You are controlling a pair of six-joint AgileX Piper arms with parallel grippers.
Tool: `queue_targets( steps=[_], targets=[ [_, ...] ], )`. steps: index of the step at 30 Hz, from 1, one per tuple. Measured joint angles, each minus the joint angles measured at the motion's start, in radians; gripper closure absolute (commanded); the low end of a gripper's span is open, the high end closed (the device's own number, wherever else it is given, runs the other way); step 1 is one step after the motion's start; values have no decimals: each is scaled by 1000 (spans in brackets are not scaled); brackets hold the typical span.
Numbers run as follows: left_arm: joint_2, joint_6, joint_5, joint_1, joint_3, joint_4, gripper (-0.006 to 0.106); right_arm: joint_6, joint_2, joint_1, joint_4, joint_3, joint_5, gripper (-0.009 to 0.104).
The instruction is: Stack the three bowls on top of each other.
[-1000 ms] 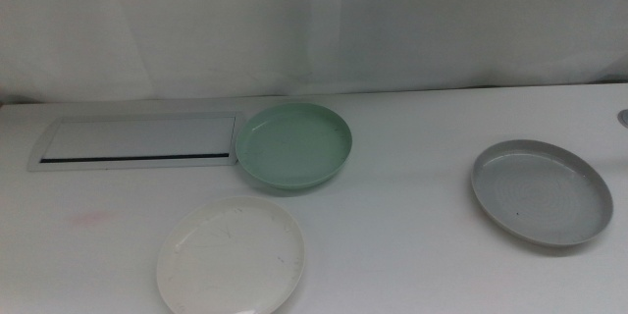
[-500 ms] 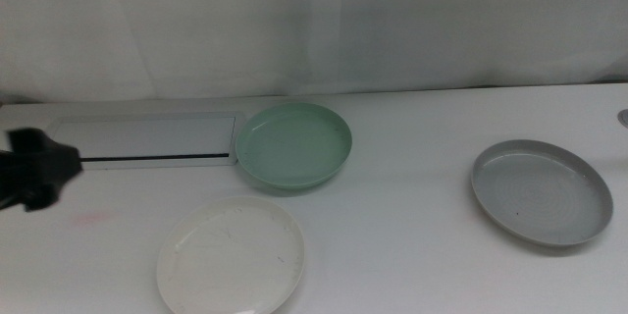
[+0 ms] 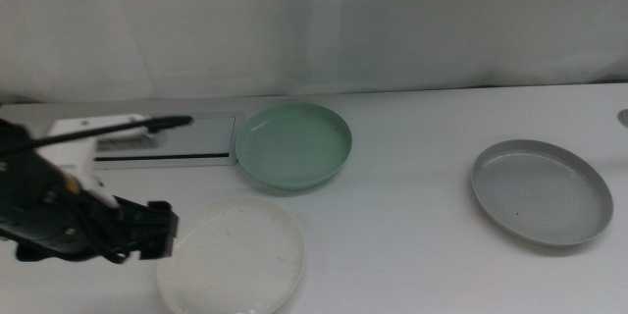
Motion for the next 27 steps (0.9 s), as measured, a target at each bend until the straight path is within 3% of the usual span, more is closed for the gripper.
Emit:
queue_targets(
  steps=[6,13,20,23,27],
  targets=[
    [166,-169,-64,-94,0,142,9,2,0,0,0,0,0,-8],
    [312,-239,-164,-105,0,166,9,2,0,0,0,0,0,-8],
    [400,-264,-246,-105,-14,146,19,2,0,0,0,0,0,-8],
    [414,-267,-264,-105,-20,126,30,2,0,0,0,0,0,-8],
    [423,-275,-282,-111,-22,102,70,2,0,0,0,0,0,-8]
  ],
)
